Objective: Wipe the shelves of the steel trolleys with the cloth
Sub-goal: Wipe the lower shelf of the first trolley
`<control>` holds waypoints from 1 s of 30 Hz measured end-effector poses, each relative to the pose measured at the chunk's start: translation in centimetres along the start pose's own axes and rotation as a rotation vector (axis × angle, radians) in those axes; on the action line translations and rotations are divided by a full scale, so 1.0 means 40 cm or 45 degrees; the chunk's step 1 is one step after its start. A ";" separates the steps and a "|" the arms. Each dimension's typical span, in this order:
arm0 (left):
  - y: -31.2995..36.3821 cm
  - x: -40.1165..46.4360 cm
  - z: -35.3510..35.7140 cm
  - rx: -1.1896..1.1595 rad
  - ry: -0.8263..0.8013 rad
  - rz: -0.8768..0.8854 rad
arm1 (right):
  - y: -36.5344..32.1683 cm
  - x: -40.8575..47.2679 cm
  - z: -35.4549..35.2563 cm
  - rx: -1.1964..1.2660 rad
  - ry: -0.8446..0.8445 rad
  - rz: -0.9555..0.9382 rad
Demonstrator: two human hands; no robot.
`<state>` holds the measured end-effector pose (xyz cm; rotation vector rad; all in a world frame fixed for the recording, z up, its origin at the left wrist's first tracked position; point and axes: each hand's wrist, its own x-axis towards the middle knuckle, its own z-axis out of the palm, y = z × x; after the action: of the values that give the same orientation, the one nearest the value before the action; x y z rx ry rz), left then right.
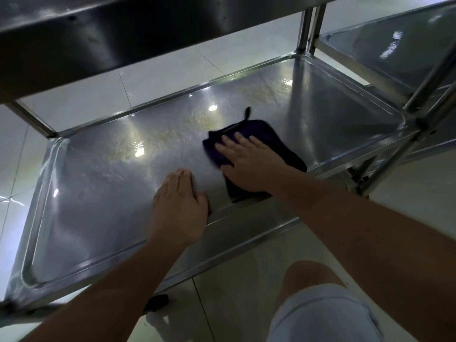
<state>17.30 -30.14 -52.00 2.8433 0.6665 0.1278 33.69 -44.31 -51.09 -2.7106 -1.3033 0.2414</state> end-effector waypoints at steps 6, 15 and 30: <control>0.001 -0.002 -0.002 -0.005 -0.015 0.011 | 0.082 -0.049 -0.024 -0.007 -0.038 -0.111; 0.008 -0.002 -0.002 -0.048 0.018 -0.005 | 0.516 -0.124 -0.124 0.024 0.100 0.836; 0.010 -0.007 -0.011 -0.032 0.004 -0.025 | 0.226 -0.252 -0.010 -0.025 0.788 0.776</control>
<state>17.17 -30.51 -51.49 2.8125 0.6879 0.1364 34.45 -57.85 -51.44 -2.7675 -0.3114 -0.5223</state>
